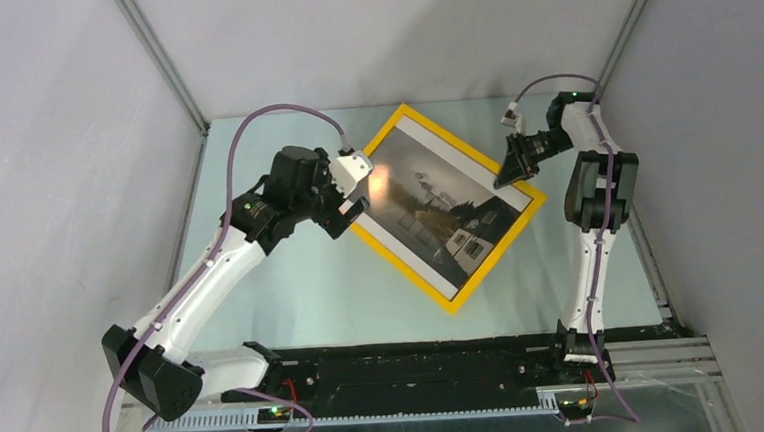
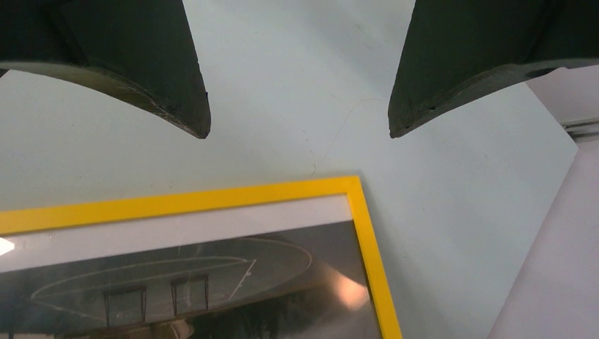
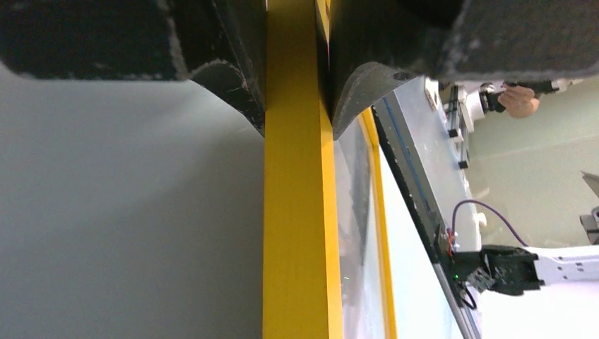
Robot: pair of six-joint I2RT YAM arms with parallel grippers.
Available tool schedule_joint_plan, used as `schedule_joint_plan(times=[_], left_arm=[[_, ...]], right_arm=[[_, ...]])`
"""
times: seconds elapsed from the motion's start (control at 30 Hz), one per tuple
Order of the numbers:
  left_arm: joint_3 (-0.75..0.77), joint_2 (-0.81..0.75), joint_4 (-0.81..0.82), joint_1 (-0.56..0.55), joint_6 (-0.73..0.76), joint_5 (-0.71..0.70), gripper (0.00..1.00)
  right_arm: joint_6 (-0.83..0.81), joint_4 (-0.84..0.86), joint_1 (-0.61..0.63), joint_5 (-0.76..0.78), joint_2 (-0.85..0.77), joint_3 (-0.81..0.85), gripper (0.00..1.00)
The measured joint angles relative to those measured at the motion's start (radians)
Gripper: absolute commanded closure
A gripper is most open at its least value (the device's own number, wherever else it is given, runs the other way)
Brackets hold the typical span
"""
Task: Put the photo into the frame
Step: Turn over the photo frame at the center of the board.
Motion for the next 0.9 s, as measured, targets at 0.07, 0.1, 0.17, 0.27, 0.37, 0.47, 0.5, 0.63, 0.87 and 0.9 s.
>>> schedule_joint_plan(times=[0.07,0.1,0.17,0.27,0.37,0.47,0.5,0.63,0.87,0.9], left_arm=[[0.000,0.011,0.001,0.000,0.000,0.000,0.00],[0.000,0.016,0.000,0.000,0.000,-0.001,0.00],[0.000,0.023,0.001,0.000,0.000,-0.001,0.00],[0.000,0.034,0.002,0.000,0.000,-0.003,0.00],[0.000,0.051,0.003,0.000,0.000,-0.006,0.00],[0.000,0.073,0.003,0.000,0.001,-0.008,0.00],[0.000,0.081,0.003,0.000,0.001,-0.008,0.00],[0.000,0.106,0.003,0.000,0.001,-0.008,0.00],[0.003,0.138,0.003,0.000,0.002,-0.008,0.00],[0.003,0.142,0.003,0.000,0.002,-0.008,0.00]], right_arm=[[-0.013,-0.001,0.023,0.016,0.029,0.005,0.96],[-0.019,-0.002,0.036,0.024,0.045,0.010,0.95],[-0.030,-0.004,0.056,0.039,0.071,0.018,0.93],[-0.040,-0.008,0.080,0.062,0.107,0.041,0.90],[-0.040,-0.006,0.089,0.073,0.132,0.063,0.83],[-0.038,-0.004,0.089,0.090,0.145,0.070,0.78],[-0.035,-0.003,0.089,0.095,0.148,0.072,0.77],[-0.025,0.007,0.090,0.115,0.163,0.079,0.72],[-0.002,0.027,0.089,0.141,0.175,0.079,0.54],[0.000,0.036,0.091,0.167,0.175,0.079,0.50]])
